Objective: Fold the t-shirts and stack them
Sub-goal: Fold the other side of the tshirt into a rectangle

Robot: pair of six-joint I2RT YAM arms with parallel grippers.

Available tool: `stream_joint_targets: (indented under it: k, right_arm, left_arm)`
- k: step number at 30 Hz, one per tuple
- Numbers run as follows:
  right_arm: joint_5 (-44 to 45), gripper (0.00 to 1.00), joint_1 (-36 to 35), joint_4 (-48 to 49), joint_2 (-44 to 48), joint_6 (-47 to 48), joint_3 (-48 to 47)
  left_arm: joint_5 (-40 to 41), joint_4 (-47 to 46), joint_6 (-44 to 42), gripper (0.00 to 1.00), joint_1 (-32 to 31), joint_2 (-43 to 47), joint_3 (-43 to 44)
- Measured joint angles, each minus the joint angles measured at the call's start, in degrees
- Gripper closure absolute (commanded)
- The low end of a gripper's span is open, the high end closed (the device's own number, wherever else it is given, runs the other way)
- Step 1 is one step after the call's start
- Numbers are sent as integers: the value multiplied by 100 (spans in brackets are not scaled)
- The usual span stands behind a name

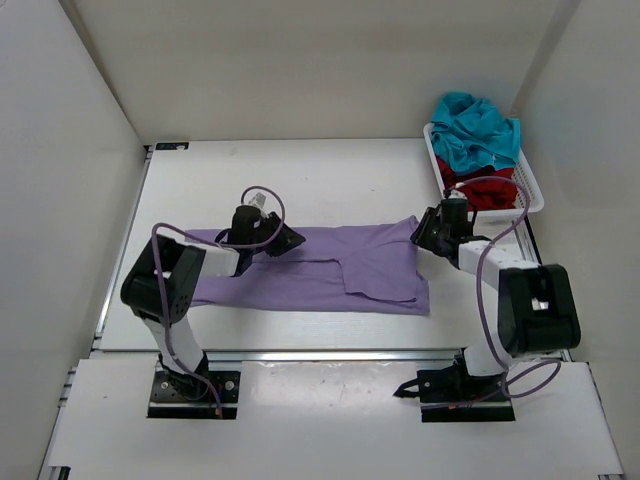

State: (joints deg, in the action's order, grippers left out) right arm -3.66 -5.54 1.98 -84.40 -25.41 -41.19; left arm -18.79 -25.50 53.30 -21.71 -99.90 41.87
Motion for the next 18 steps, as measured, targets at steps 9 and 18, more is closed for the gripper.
stream_joint_targets:
  k: [9, 18]
  right_arm:
    - [-160, 94, 153, 424, -815, -26, -291]
    - [-90, 100, 330, 509, -804, -249, -94]
  left_arm:
    - [-129, -98, 168, 66, 483, -494, 26]
    - [-164, -463, 319, 67, 824, -494, -256]
